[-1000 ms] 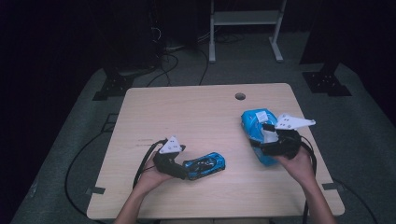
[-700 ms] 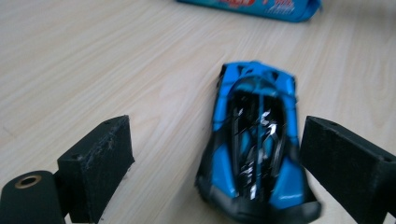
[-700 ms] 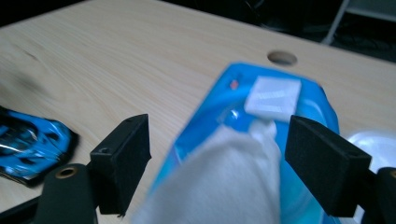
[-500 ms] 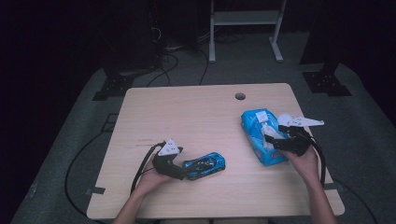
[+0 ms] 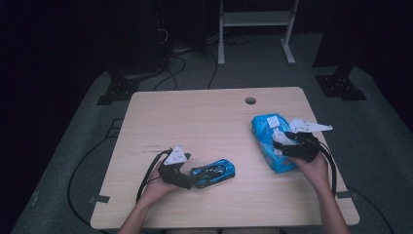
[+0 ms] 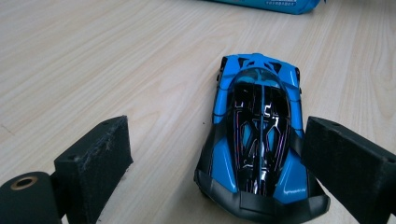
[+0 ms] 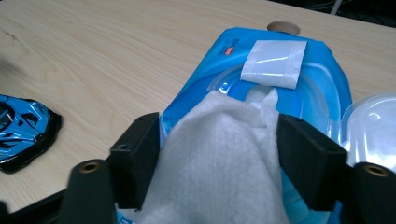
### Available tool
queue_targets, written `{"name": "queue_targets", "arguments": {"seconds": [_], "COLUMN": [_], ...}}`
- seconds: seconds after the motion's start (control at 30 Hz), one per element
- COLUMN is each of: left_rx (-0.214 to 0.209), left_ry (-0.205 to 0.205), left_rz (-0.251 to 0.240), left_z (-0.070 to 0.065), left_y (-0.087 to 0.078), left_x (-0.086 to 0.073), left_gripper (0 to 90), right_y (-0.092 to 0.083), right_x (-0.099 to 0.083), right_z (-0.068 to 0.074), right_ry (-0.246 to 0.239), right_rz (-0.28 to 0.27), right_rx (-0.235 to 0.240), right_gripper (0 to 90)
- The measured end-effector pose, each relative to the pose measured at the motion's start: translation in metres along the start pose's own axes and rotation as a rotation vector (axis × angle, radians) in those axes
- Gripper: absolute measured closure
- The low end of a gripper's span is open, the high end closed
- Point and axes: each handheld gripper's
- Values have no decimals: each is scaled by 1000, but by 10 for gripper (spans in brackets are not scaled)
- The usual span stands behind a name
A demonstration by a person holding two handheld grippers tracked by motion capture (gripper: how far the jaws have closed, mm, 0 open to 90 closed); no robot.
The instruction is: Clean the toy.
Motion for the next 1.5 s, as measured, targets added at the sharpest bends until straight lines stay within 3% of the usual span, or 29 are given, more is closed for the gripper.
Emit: {"name": "queue_targets", "arguments": {"seconds": [0.17,0.4,0.5,0.73,0.83,1.0,1.1,1.2,1.27,1.43,1.5], "left_rx": [1,21,19,24,10,1,-3,-6,-8,-35,-54], "left_ry": [15,22,23,34,55,32,32,39,42,12,6], "left_rz": [21,43,37,46,25,9,13,22,22,23,11], "left_z": [-2,-4,-5,-4,-6,-6,-7,-8,-8,-5,-4], "left_y": [1,-1,-1,-3,-9,-11,-10,-9,-9,-11,-13], "left_x": [-1,-2,-1,-2,-1,1,0,0,0,-1,0], "left_gripper": [80,81,81,81,122,136,135,136,137,159,211], "right_y": [3,-1,-4,-17,-25,-41,-50,-54,-53,-41,-31], "right_x": [-1,0,2,13,20,35,47,60,69,81,80], "right_z": [4,3,4,3,4,13,24,45,61,107,120], "right_ry": [-11,8,5,21,37,24,12,-21,-31,-96,-62], "right_rz": [46,50,52,-7,-59,-133,-169,-189,-191,-138,-94], "right_rx": [-23,-19,-18,-4,11,33,88,167,249,435,543], "right_gripper": [524,773,805,839,842,846,846,846,845,844,845]}}
Point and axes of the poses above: each handheld gripper's, and its own axes: y roughly forward along the jaws, x roughly out of its top, z roughly to its left, and after that the axes turned 9 degrees about -z, right-handed
